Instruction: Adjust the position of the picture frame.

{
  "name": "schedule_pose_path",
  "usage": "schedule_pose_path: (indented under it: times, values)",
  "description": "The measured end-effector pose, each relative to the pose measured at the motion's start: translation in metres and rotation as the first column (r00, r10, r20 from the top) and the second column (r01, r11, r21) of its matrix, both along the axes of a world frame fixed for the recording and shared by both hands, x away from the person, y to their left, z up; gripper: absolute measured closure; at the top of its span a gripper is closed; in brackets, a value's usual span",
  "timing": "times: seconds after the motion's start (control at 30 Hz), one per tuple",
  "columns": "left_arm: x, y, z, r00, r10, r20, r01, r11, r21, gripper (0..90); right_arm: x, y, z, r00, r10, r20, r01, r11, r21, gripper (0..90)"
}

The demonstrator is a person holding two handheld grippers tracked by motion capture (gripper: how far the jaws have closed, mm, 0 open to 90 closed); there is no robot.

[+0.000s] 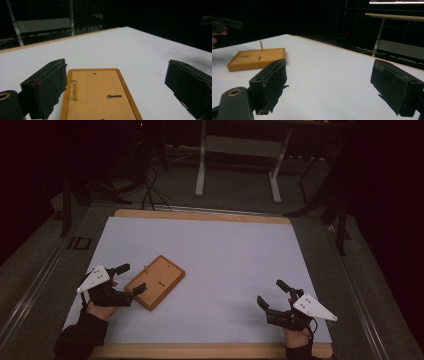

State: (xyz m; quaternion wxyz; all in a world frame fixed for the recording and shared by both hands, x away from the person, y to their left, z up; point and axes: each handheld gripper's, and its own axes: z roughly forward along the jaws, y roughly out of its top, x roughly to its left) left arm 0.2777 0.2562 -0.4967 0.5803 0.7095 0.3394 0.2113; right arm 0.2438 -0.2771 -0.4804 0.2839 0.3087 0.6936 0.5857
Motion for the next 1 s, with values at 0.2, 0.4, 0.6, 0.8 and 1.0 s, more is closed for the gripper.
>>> schedule_pose_path:
  times: [0.2,0.4,0.6,0.8,1.0]
  values:
    - [0.01,-0.007,-0.006,0.9999,0.008,-0.007,-0.007,0.9989,0.046,11.2,-0.001,0.0,0.001,0.9999,-0.007,0.009,0.006,1.0,0.015,12.9]
    - [0.029,-0.013,-0.014,0.9963,0.03,-0.081,-0.021,0.9936,0.111,15.4,0.0,0.0,0.001,1.0,-0.002,0.001,0.002,1.0,0.007,13.0]
    - [0.046,-0.014,-0.027,0.9816,0.103,-0.161,-0.076,0.9838,0.162,24.2,0.0,0.001,0.0,1.0,0.004,-0.003,-0.004,1.0,0.006,13.1]
    - [0.054,-0.018,-0.029,0.9754,0.153,-0.158,-0.117,0.969,0.218,38.2,0.0,0.001,-0.001,0.9999,0.01,-0.008,-0.01,1.0,-0.001,13.2]
    - [0.061,-0.025,-0.032,0.9581,0.217,-0.187,-0.162,0.9491,0.27,61.7,0.0,0.001,-0.001,0.9999,0.013,-0.009,-0.013,1.0,-0.001,13.2]
